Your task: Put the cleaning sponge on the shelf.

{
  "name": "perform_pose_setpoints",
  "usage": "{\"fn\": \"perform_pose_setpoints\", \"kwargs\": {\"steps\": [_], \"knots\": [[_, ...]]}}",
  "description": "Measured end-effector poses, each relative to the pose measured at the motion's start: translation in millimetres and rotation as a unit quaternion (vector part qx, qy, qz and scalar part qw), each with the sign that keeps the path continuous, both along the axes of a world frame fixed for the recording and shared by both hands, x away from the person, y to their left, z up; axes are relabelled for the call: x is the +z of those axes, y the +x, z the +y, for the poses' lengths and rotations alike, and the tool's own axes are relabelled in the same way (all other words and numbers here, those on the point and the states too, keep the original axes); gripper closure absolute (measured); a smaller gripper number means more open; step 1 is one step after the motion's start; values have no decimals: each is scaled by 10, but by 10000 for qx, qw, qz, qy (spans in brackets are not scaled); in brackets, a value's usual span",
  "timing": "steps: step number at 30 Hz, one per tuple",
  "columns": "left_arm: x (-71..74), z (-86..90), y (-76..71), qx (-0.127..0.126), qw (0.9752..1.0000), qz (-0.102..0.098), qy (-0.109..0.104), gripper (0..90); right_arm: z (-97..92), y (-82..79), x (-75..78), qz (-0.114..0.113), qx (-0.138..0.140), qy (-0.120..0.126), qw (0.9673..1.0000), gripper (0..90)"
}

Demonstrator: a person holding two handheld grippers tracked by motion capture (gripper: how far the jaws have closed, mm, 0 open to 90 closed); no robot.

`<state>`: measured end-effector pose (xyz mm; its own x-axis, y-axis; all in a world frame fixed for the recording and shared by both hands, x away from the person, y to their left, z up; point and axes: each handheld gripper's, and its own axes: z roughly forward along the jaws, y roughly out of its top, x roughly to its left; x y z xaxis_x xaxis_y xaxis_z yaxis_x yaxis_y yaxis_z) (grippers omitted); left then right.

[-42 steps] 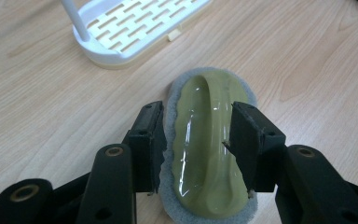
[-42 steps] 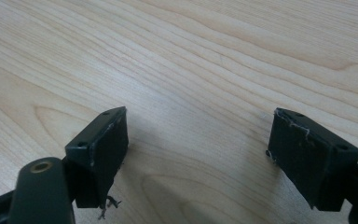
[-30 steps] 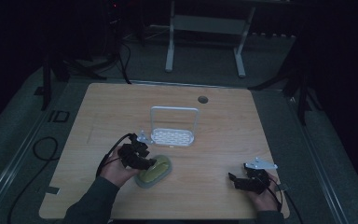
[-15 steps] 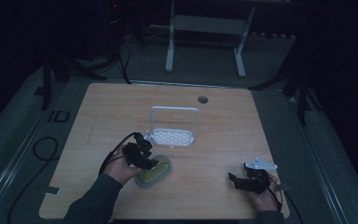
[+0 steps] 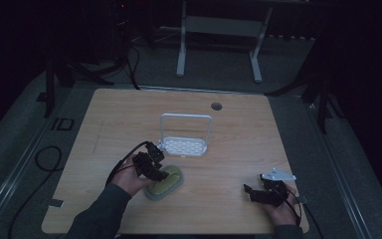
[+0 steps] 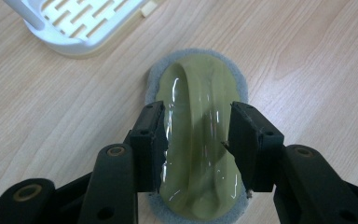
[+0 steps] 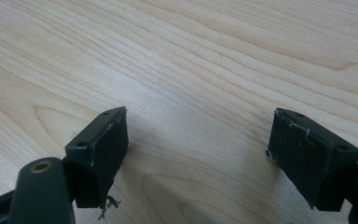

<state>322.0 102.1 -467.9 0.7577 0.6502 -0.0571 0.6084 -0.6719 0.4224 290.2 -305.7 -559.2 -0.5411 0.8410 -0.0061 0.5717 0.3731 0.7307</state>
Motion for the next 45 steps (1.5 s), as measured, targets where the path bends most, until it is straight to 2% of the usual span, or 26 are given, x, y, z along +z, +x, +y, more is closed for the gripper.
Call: {"fn": "perform_pose_setpoints", "kwargs": {"steps": [13, 23, 39, 45], "knots": [[4, -72, 54, -55, 9995, 214, 227, 582, -1, 0, 0, -1, 4, -3, 10000, 193], [18, -116, 93, -98, 9990, 325, 292, 597, -2, 2, -1, -15, 11, -9, 10000, 193], [6, -219, 159, -145, 9954, 720, 608, 577, -1, 1, 0, -8, 7, -5, 10000, 193], [-31, -249, 193, -165, 9941, 811, 699, 582, -1, 0, 0, -2, 3, -3, 10000, 193]]}}
